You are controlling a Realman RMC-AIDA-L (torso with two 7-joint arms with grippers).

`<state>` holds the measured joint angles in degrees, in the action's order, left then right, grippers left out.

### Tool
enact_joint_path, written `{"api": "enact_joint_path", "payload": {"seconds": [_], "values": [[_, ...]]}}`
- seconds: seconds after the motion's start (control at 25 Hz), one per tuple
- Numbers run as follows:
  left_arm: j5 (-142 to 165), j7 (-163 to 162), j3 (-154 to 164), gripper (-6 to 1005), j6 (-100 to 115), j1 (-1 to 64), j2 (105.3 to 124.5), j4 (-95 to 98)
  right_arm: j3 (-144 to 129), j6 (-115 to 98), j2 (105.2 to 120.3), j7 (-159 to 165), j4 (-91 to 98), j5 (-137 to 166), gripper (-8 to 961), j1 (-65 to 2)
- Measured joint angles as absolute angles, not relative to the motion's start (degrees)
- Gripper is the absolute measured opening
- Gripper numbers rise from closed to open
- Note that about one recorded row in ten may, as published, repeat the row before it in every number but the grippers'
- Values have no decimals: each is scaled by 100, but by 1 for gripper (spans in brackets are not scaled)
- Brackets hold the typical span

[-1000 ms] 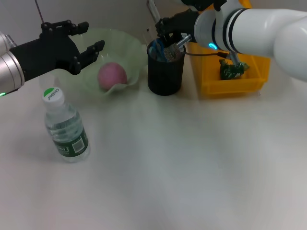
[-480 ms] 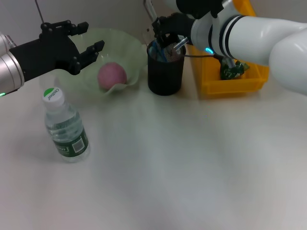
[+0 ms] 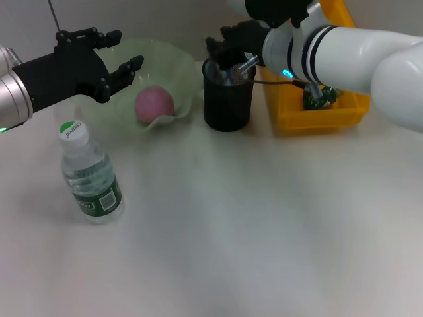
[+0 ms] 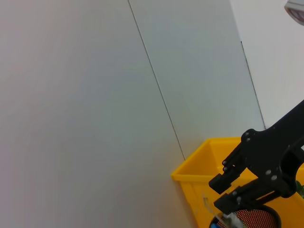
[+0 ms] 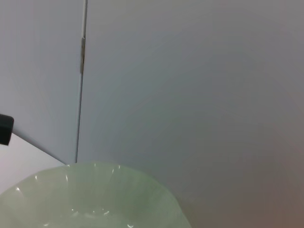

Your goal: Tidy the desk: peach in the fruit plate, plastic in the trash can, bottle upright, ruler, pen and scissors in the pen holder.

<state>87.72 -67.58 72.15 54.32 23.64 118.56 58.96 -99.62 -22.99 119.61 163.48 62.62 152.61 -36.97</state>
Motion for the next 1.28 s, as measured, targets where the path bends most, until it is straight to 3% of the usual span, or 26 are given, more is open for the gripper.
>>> {"api": "enact_joint_path", "payload": {"seconds": [0.16,0.36,0.88,1.28], "values": [[8771,-6758,7216,500,5432,2364,11856,5897,-9951,-2318,11959,16353,6466,15261,280,-3578],[8770,-6758,7215,500,5439,2365,11856,5898,-10017,-2445,11939,16333,7289,15261,456,-3155],[8771,-6759,7177,500,5440,2364,11857,5881,-9866,-3339,11933,15054,9730,13532,455,-1823],[8628,-6685,7183,499,5440,2348,11856,5880,-8028,-5429,11917,12816,9407,9646,455,-1659]]}}
